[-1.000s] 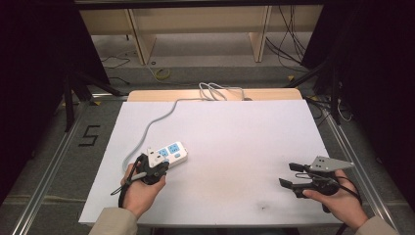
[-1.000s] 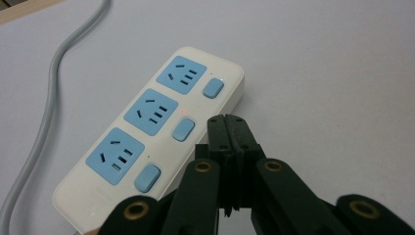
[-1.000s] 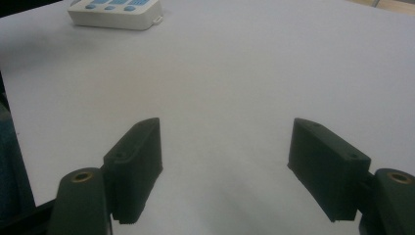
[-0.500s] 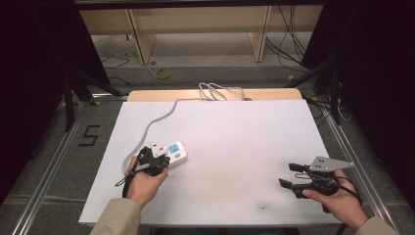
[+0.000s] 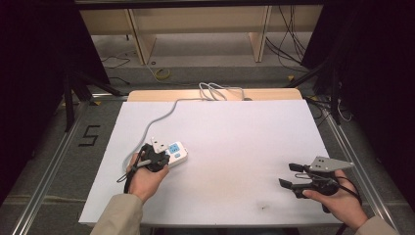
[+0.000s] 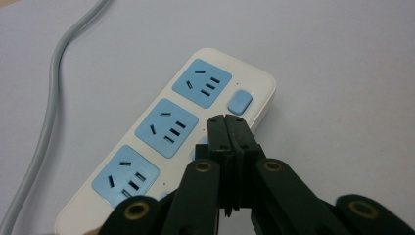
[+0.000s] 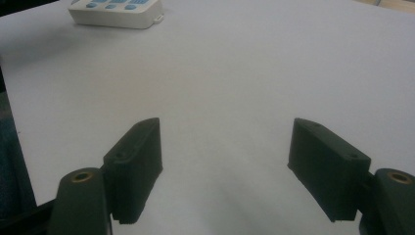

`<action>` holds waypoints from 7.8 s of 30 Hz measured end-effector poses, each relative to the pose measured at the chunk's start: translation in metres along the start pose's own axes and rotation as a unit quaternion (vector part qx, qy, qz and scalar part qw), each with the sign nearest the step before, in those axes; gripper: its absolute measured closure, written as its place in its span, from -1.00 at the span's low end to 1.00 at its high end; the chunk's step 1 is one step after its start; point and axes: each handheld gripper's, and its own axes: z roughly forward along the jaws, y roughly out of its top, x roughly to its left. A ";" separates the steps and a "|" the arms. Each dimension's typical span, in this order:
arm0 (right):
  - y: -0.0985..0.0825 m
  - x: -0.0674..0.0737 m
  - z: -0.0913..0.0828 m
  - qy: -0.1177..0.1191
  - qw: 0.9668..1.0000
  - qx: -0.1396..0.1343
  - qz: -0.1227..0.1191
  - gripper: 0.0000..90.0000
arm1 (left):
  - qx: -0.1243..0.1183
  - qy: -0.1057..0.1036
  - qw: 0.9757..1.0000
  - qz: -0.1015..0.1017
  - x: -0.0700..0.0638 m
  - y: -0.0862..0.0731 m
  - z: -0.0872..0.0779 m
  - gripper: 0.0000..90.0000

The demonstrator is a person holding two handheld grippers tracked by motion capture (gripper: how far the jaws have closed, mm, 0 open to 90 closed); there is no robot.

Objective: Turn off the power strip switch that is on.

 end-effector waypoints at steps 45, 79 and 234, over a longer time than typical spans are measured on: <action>0.000 0.000 0.000 0.000 1.000 0.003 -0.002 -0.37 | 0.020 0.003 1.000 -0.020 0.017 0.016 0.013 1.00; 0.000 0.000 0.000 0.002 1.000 0.004 -0.001 -0.36 | 0.078 -0.019 0.997 -0.020 0.016 0.017 0.024 1.00; 0.000 0.001 0.000 0.007 1.000 0.008 -0.006 -0.37 | 0.125 -0.012 0.991 0.039 0.014 0.019 0.027 1.00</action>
